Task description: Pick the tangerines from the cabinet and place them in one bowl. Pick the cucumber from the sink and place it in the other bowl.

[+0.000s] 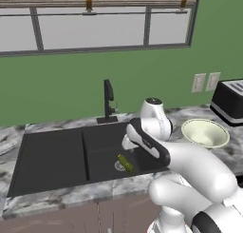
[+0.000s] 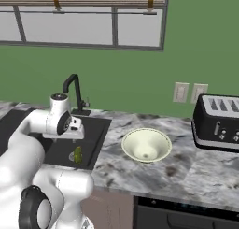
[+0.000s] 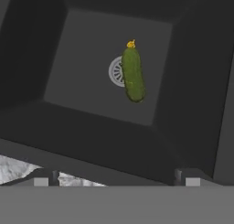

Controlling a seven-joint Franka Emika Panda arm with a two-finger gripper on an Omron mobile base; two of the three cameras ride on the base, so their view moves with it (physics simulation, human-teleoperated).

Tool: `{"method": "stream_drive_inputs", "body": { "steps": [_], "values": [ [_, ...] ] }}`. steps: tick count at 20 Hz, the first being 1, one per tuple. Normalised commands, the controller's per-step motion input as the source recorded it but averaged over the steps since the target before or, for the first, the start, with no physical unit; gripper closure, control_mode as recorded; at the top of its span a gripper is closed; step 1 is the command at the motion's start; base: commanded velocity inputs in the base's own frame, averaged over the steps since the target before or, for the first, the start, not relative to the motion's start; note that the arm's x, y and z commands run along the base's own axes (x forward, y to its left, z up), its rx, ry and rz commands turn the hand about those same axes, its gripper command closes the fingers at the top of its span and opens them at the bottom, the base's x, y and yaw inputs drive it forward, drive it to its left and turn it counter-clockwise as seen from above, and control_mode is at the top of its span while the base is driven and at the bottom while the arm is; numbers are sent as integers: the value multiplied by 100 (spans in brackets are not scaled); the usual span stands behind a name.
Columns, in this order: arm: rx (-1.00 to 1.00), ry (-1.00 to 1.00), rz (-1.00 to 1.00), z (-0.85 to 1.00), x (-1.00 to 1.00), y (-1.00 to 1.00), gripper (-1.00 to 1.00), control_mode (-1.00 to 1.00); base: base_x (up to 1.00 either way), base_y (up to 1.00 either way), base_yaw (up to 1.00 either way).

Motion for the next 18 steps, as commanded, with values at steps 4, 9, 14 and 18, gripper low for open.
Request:
{"method": "stream_drive_inputs", "body": {
  "steps": [4, 9, 14, 18],
  "values": [
    [-2, -6, -1, -24, 32, 15, -100, -100, 0, 0, 0],
    [-5, -7, -5, -29, 22, 0, -100, -100, 0, 0, 0],
    [-1, -9, -2, -32, 22, 0, -100, -100, 0, 0, 0],
    [0, -3, 0, -41, 23, 0, -100, -100, 0, 0, 0]
  ]
}}
